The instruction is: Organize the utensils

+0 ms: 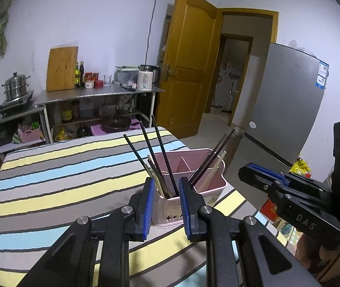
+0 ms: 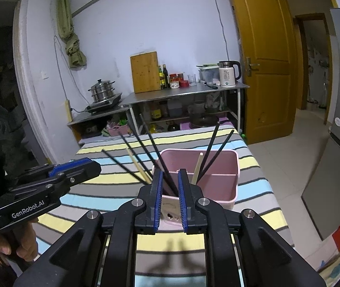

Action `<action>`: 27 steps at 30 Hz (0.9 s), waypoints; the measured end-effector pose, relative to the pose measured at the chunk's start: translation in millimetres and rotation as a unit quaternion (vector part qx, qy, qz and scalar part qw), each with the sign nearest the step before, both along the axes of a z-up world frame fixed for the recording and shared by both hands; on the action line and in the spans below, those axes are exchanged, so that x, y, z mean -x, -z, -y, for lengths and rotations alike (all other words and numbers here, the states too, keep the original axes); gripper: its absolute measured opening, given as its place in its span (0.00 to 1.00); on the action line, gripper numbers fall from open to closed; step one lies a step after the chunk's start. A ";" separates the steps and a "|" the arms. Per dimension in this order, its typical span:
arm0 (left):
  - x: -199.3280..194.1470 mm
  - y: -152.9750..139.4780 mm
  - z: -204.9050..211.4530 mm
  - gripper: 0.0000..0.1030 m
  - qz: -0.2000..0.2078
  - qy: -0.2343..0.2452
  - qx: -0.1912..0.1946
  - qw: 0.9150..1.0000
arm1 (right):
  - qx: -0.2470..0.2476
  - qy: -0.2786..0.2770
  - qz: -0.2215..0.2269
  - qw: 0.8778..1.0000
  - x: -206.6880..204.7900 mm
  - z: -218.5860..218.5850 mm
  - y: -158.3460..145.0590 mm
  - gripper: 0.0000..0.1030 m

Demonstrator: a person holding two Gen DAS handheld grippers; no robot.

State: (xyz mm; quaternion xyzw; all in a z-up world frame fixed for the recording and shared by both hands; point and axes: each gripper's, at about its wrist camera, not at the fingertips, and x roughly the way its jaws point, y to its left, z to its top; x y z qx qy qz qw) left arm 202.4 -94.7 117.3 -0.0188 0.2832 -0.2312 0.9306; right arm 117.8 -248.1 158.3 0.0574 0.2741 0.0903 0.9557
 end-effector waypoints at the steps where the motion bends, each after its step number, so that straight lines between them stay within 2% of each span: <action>1: 4.2 0.2 -0.9 0.23 0.003 -0.002 0.000 1.000 | 0.000 0.000 0.001 1.000 1.9 -0.5 0.2 0.14; 4: 12.4 -0.6 -3.6 0.29 0.011 -0.004 0.002 1.000 | 0.000 0.001 0.003 1.000 11.7 -1.7 0.8 0.16; 8: 26.6 6.9 -4.1 0.32 0.012 -0.007 0.002 1.000 | 0.004 0.003 0.006 1.000 23.0 -4.0 3.4 0.17; 12: 40.8 17.8 -5.4 0.32 0.023 -0.010 -0.003 1.000 | 0.010 0.005 0.008 1.000 35.2 -7.2 7.7 0.17; 20: 60.9 39.5 -10.6 0.32 0.019 -0.017 -0.006 1.000 | 0.018 0.004 0.005 1.000 53.6 -13.4 21.6 0.17; 27: 73.5 45.0 -22.7 0.32 0.030 -0.031 0.009 0.999 | 0.022 0.009 0.001 1.000 67.5 -15.7 32.5 0.17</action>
